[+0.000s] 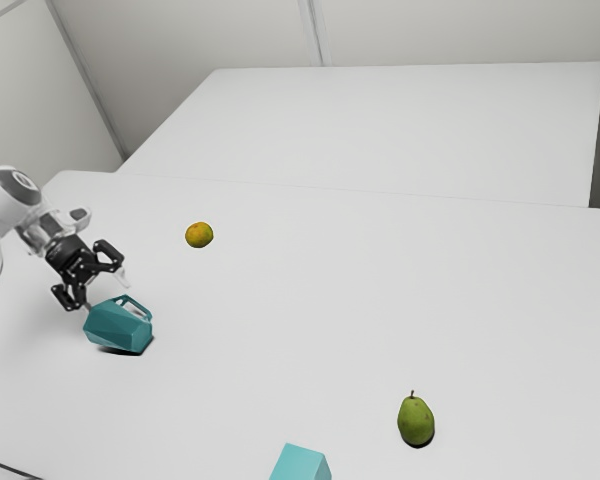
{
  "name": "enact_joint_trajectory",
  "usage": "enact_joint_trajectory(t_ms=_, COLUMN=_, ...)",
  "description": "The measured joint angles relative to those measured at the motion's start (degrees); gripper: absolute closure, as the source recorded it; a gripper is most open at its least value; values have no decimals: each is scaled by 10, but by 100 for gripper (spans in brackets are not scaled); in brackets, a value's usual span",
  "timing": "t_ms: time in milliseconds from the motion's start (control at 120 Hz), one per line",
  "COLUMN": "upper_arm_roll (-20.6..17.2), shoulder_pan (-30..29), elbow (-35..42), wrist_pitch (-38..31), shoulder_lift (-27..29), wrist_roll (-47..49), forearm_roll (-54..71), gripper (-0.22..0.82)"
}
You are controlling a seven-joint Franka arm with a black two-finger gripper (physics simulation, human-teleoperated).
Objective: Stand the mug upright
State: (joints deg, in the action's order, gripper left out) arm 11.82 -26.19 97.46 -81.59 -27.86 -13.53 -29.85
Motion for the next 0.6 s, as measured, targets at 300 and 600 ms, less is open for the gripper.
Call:
enact_joint_trajectory(t_ms=300, upper_arm_roll=-4, shoulder_pan=0, elbow=15, wrist_pitch=2, shoulder_lift=-8, wrist_roll=-7, forearm_roll=-31, gripper=23)
enact_joint_trajectory(t_ms=600, upper_arm_roll=-5, shoulder_pan=3, elbow=8, wrist_pitch=1, shoulder_lift=-5, wrist_roll=-11, forearm_roll=-33, gripper=69)
